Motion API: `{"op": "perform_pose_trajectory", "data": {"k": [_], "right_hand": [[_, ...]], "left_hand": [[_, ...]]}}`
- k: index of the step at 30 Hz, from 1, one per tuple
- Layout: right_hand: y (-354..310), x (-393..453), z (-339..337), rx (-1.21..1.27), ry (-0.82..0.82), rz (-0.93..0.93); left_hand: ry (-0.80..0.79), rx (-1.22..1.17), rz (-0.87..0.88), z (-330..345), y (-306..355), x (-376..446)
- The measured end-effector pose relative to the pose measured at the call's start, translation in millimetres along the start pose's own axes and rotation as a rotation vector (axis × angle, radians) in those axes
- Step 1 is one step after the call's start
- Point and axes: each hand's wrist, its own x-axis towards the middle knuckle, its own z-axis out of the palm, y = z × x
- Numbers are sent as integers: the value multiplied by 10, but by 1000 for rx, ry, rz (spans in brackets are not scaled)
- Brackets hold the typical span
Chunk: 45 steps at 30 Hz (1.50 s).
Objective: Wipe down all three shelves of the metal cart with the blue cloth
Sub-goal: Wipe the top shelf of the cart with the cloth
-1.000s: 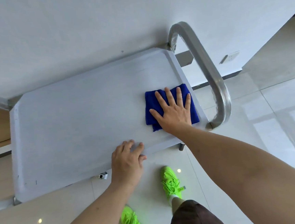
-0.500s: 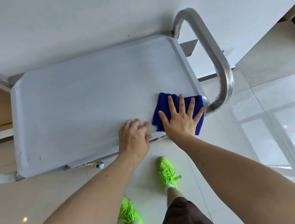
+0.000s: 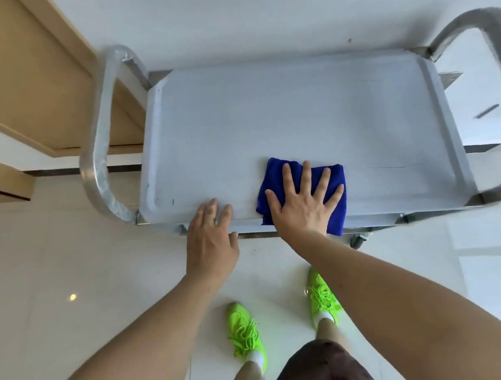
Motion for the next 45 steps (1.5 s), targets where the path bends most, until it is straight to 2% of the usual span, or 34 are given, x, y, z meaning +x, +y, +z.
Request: {"op": "perform_pose_trajectory", "data": {"k": [11, 14, 20, 29, 33, 35, 39, 45], "right_hand": [[-1650, -361, 366, -22, 0, -291], [-1907, -406, 441, -50, 5, -365], [-2112, -539, 548, -165, 81, -632], [-1630, -855, 679, -135, 180, -931], [-1278, -1058, 758, 67, 194, -1008], [-1139, -1177, 791, 183, 127, -970], [-813, -1440, 919, 391, -13, -768], [-395, -1523, 1305, 350, -130, -681]], "left_hand": [[68, -139, -260, -115, -1328, -536], [57, -189, -361, -46, -1583, -715], [38, -199, -411, 66, -1876, -987], [44, -257, -422, 210, -1703, -1018], [51, -240, -409, 277, -1563, -1101], [40, -240, -413, 318, -1485, -1168], [30, -222, -390, 451, -1295, -1334], [53, -230, -355, 791, -1149, -1445]]}}
